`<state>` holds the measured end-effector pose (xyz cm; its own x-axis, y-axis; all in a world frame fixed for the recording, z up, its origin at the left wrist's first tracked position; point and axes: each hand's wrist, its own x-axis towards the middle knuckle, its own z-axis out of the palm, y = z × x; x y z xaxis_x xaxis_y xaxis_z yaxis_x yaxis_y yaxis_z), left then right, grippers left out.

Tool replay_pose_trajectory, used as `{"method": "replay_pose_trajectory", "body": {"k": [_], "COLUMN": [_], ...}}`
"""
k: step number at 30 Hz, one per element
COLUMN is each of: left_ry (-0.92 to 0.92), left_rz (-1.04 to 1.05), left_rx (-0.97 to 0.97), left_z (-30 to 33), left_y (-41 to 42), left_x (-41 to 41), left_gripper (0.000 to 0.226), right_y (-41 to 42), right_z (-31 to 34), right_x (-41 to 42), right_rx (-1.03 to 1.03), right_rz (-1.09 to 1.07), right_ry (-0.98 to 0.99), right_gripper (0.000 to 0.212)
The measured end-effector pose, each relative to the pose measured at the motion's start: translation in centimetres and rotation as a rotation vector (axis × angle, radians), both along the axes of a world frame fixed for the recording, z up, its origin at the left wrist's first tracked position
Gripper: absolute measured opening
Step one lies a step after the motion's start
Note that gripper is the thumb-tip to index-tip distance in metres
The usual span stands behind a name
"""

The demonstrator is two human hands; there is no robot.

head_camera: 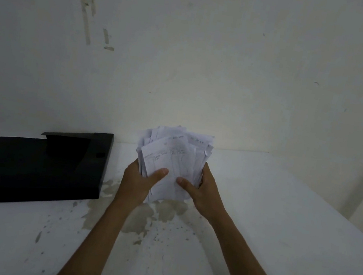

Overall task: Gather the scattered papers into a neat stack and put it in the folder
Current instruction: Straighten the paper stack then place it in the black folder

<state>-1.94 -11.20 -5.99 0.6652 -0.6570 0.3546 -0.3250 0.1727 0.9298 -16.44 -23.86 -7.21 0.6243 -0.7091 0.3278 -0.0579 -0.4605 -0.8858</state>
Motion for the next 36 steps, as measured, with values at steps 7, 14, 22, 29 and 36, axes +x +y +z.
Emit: {"method": "replay_pose_trajectory", "body": {"k": [7,14,22,29,36], "left_ry": [0.002,0.008,-0.054,-0.036,0.133], "left_rz": [-0.05,-0.103,-0.059,-0.08,-0.117], "left_rx": [0.026,0.028,0.047,0.018,-0.005], "left_z": [-0.9,-0.5,-0.4,0.0,-1.3], "left_y": [1.1,1.3,1.0,1.5,1.2], "left_x": [0.1,-0.3,-0.1,0.2,-0.3], "left_gripper": [0.061,0.062,0.085,0.081,0.05], "right_y": [0.4,0.7,2.6,2.6,1.4], "right_z": [0.2,3.3,1.8,1.2,-0.6], "right_x": [-1.2,-0.7,0.5,0.0,0.5], "right_rx": [-0.03,-0.114,0.014,0.045,0.105], "right_rz": [-0.045,-0.109,0.039,0.047,0.064], "right_ry": [-0.043,-0.173,-0.198,-0.22,-0.054], "right_gripper": [0.082,0.086,0.09,0.068,0.065]}}
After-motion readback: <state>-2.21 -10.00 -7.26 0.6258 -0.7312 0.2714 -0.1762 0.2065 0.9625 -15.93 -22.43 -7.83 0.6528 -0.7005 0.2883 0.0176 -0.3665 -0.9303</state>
